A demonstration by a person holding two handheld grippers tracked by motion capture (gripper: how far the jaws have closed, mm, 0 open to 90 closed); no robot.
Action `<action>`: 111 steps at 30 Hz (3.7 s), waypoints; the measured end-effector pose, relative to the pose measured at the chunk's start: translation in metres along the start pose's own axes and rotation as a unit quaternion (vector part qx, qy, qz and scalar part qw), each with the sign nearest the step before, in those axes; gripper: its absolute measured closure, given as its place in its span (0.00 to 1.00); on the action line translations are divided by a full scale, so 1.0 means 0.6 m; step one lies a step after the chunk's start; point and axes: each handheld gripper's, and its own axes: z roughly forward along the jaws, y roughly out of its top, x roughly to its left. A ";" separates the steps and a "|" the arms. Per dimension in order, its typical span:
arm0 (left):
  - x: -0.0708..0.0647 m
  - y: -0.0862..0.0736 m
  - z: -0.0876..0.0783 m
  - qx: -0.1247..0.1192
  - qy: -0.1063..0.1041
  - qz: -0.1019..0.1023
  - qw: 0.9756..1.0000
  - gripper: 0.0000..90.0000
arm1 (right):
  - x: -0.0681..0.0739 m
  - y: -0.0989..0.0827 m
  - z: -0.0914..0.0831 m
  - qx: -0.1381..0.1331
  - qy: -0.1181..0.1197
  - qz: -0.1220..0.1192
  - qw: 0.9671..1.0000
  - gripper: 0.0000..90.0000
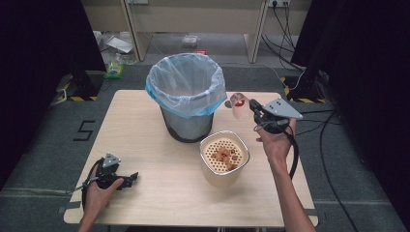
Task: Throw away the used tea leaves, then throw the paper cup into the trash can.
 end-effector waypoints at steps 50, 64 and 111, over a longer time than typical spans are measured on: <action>0.000 0.000 0.000 0.000 0.000 0.000 1.000 0.00 | 0.046 0.226 0.150 0.025 0.067 -0.036 0.997 0.96; 0.000 0.000 0.000 0.000 0.000 0.001 1.000 0.00 | 0.044 0.221 0.154 0.030 0.065 -0.003 0.997 0.72; -0.001 -0.001 0.000 -0.001 0.000 0.000 1.000 0.00 | -0.045 -0.130 -0.058 0.148 -0.001 0.028 0.989 0.45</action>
